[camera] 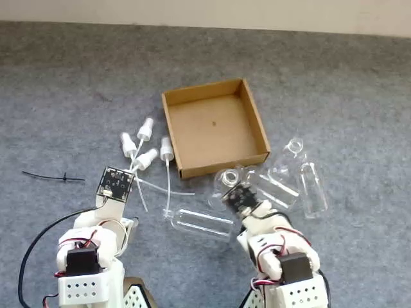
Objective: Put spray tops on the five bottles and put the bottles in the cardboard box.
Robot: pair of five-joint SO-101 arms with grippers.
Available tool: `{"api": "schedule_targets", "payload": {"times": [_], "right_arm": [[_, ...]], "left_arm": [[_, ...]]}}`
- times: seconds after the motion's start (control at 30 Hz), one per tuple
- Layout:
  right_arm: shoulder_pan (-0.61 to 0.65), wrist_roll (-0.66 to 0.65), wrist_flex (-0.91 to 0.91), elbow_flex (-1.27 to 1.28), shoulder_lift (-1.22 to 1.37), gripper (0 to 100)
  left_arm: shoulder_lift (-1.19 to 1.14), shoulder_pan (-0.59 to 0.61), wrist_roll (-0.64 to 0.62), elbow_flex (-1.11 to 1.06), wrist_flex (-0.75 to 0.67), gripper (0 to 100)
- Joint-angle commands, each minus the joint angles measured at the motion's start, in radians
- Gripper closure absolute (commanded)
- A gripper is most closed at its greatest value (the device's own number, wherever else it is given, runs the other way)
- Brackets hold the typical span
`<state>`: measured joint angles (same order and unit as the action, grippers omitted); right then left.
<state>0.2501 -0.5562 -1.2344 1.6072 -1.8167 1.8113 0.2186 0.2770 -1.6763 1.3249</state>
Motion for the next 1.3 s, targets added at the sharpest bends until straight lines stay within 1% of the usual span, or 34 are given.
{"api": "schedule_targets", "payload": {"times": [0.0, 0.03, 0.1, 0.2, 0.3, 0.4, 0.47, 0.57, 0.63, 0.73, 0.83, 0.93, 1.07, 1.17, 1.27], "right_arm": [[-0.11, -0.014, -0.004, -0.199, 0.002, 97.8], [-0.136, -0.012, -0.007, -0.24, 0.004, 97.8], [-0.182, 0.037, -0.008, -0.308, 0.007, 96.1], [-0.239, 0.066, -0.005, -0.389, 0.084, 88.5], [-0.292, 0.069, 0.03, -0.458, 0.243, 83.4], [-0.335, 0.071, 0.096, -0.521, 0.43, 82.8], [-0.34, 0.072, 0.127, -0.565, 0.549, 82.8], [-0.337, 0.133, 0.176, -0.616, 0.693, 82.1], [-0.334, 0.17, 0.222, -0.628, 0.751, 78.7], [-0.248, 0.206, 0.251, -0.625, 0.769, 73.4], [-0.153, 0.239, 0.246, -0.616, 0.75, 72.3], [-0.143, 0.293, 0.282, -0.582, 0.73, 72.3], [-0.143, 0.354, 0.417, -0.483, 0.704, 72.3], [-0.143, 0.359, 0.542, -0.375, 0.687, 72.3], [-0.148, 0.361, 0.622, -0.291, 0.668, 72.3]], "left_arm": [[0.013, -0.004, 0.008, -0.019, 0.005, 78], [0.013, -0.004, 0.008, -0.019, 0.005, 78], [0.013, -0.004, 0.008, -0.019, 0.005, 78], [0.013, -0.004, 0.008, -0.019, 0.005, 78], [0.013, -0.004, 0.008, -0.019, 0.005, 78], [0.013, -0.004, 0.008, -0.019, 0.005, 78], [0.013, -0.004, 0.008, -0.019, 0.005, 78], [0.013, -0.004, 0.008, -0.019, 0.005, 78], [0.013, -0.004, 0.008, -0.019, 0.005, 78], [0.013, -0.004, 0.008, -0.019, 0.005, 78], [0.013, -0.004, 0.008, -0.019, 0.005, 78], [0.013, -0.004, 0.008, -0.019, 0.005, 78], [0.013, -0.004, 0.008, -0.019, 0.005, 78], [0.013, -0.004, 0.008, -0.019, 0.005, 78], [0.013, -0.004, 0.008, -0.019, 0.005, 78]]}}
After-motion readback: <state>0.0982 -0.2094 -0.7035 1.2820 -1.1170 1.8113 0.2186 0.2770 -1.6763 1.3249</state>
